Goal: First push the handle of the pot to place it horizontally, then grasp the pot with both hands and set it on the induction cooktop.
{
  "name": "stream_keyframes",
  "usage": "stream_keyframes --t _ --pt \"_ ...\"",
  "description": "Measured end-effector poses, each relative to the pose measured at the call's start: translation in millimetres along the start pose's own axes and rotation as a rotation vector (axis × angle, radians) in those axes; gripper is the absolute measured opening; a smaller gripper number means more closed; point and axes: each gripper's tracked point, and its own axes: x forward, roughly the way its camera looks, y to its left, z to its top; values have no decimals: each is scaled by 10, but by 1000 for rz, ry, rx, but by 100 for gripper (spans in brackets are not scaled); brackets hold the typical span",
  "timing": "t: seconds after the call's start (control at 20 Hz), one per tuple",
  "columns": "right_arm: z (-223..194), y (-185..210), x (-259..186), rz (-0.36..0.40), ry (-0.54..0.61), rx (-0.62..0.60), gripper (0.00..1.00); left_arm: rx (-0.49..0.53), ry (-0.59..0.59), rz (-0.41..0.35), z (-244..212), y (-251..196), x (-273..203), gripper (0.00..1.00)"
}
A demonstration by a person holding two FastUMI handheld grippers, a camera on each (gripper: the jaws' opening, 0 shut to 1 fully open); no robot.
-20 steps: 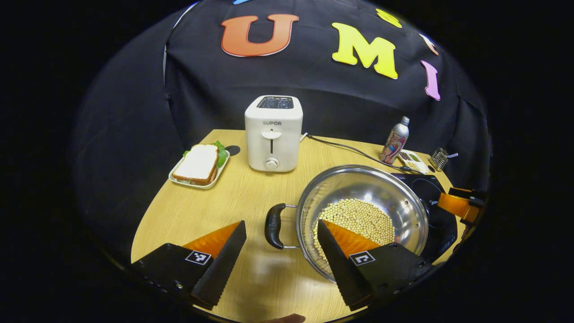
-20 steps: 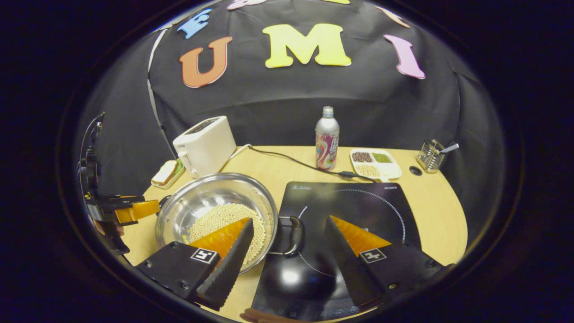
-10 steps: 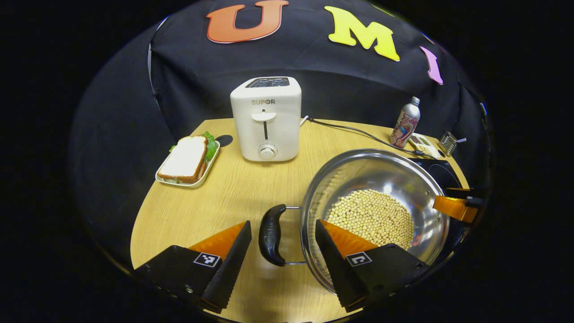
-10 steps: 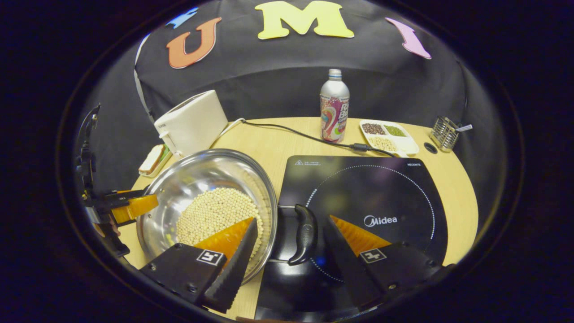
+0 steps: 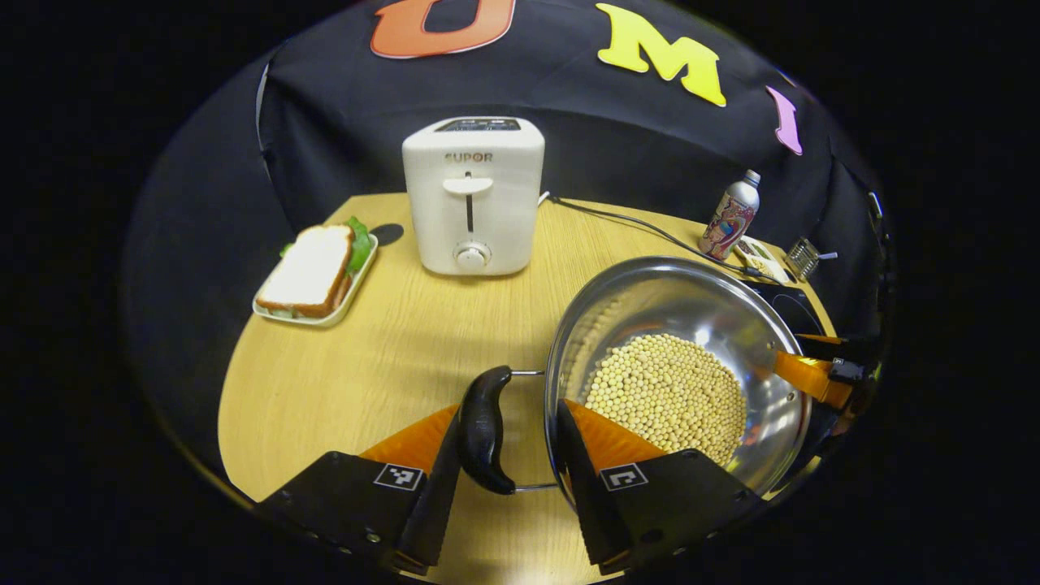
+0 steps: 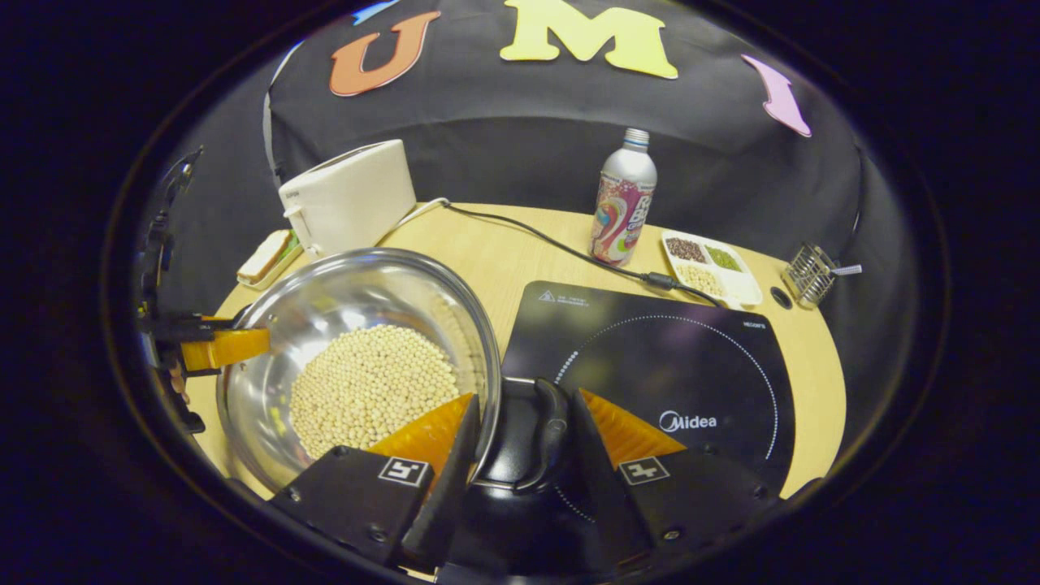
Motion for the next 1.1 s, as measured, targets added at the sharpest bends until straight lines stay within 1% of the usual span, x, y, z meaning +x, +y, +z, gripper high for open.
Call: stream_keyframes --t 0.05,0.1,0.15,0.2,0.25,0.3,0.35,0.4,0.45,0.5,0.55,0.6,0.7,0.75,0.85,0.9,0.95,1.0,1.05,1.1 --pt "5 -7 23 -4 -3 -11 70 -19 6 -6 -6 -4 0 64" --pt "16 -8 28 -6 0 -21 70 -13 4 0 7 -12 11 64" --pt "11 2 36 -7 3 -26 66 -3 7 10 4 -8 12 64" --pt "14 4 43 -7 10 -45 67 -1 7 14 8 -16 6 64" --pt "17 0 45 -6 16 -57 64 3 14 13 1 -13 12 61" --pt "29 3 41 -5 21 -62 63 5 15 13 4 -15 5 61" --pt "25 3 40 -2 25 -68 59 4 18 15 -5 -9 4 61" --pt "13 13 26 2 33 -74 60 6 24 19 -14 -12 -6 61" --pt "-2 23 13 9 44 -83 58 8 27 24 -6 -4 -16 52" --pt "-14 31 -5 16 52 -78 57 11 26 25 2 -9 -60 61" --pt "-45 42 -24 27 63 -82 59 10 24 28 8 -14 -49 67" --pt "-51 49 -54 39 69 -82 57 14 23 32 16 -20 -87 57" --pt "-32 57 -177 46 67 -90 59 21 19 36 29 -39 -148 57" --pt "-13 52 -247 47 61 -98 57 16 13 36 24 -37 -214 57" --pt "57 44 -396 48 40 -111 59 10 -2 32 49 -20 -435 57" --pt "95 38 -486 49 32 -114 59 6 -5 32 55 14 -570 52" --pt "121 31 -572 51 30 -116 57 8 -12 33 78 15 -707 57" --pt "158 17 -670 53 25 -122 56 12 -22 34 112 12 -828 57" --pt "204 13 -757 54 16 -129 59 10 -29 38 132 20 -954 57" --pt "248 -5 -859 55 11 -128 58 16 -41 42 162 25 -1108 57"
